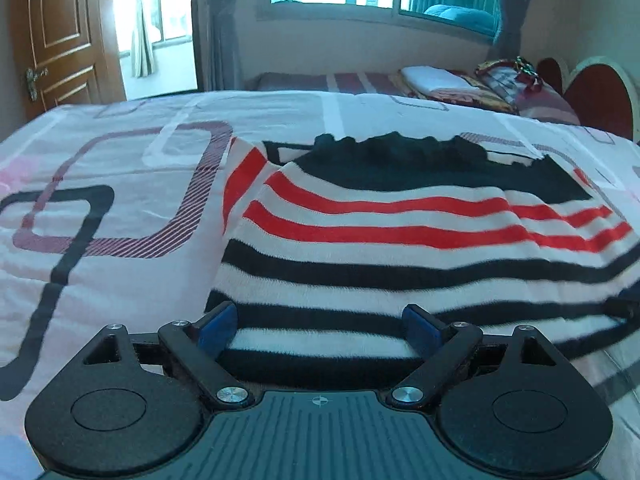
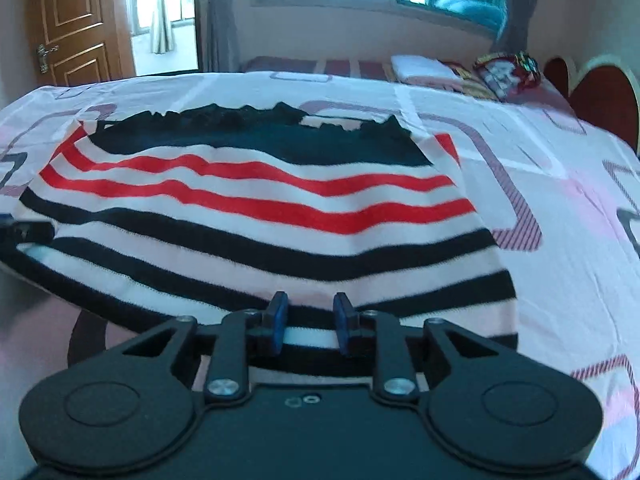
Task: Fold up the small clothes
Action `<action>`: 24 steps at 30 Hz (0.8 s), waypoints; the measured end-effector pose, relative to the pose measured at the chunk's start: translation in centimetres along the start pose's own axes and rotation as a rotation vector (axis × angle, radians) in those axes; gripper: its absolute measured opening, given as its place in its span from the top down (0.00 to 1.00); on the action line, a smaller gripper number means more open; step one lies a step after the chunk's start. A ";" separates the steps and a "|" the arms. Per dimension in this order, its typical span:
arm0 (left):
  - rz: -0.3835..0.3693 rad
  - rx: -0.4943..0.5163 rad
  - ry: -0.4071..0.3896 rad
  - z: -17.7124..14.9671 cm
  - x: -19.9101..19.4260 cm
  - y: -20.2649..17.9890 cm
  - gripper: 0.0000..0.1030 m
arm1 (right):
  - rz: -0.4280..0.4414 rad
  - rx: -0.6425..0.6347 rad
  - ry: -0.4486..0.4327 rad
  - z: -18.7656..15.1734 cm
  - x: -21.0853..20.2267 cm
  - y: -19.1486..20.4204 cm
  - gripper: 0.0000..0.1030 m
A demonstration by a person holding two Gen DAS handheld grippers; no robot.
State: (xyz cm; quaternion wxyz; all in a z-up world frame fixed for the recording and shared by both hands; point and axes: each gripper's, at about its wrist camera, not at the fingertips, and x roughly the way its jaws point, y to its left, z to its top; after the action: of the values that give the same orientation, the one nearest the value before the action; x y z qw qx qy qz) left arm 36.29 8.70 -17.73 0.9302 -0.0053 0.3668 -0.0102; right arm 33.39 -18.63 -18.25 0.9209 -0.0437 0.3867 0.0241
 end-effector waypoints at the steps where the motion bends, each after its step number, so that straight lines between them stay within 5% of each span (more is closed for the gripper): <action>1: -0.016 -0.006 -0.006 -0.1 -0.6 -0.2 0.14 | -0.003 0.007 0.002 0.2 -0.4 0.2 0.74; 8: -0.069 0.039 -0.013 0.3 -1.1 -3.0 0.14 | 0.070 0.004 -0.076 1.1 -2.4 4.2 0.76; 13: -0.072 0.066 0.031 -0.6 0.4 -2.6 0.14 | 0.065 -0.045 -0.044 0.9 -1.3 6.5 0.75; 24: -0.075 0.095 0.036 -0.8 0.1 -2.5 0.14 | -0.046 0.069 0.003 -0.9 -0.6 -0.2 0.76</action>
State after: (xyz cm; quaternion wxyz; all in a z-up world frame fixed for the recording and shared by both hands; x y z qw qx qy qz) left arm 35.80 6.18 -18.37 0.9218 0.0252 0.3819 -0.0624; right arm 32.30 -18.92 -18.47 0.9215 -0.0210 0.3876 -0.0105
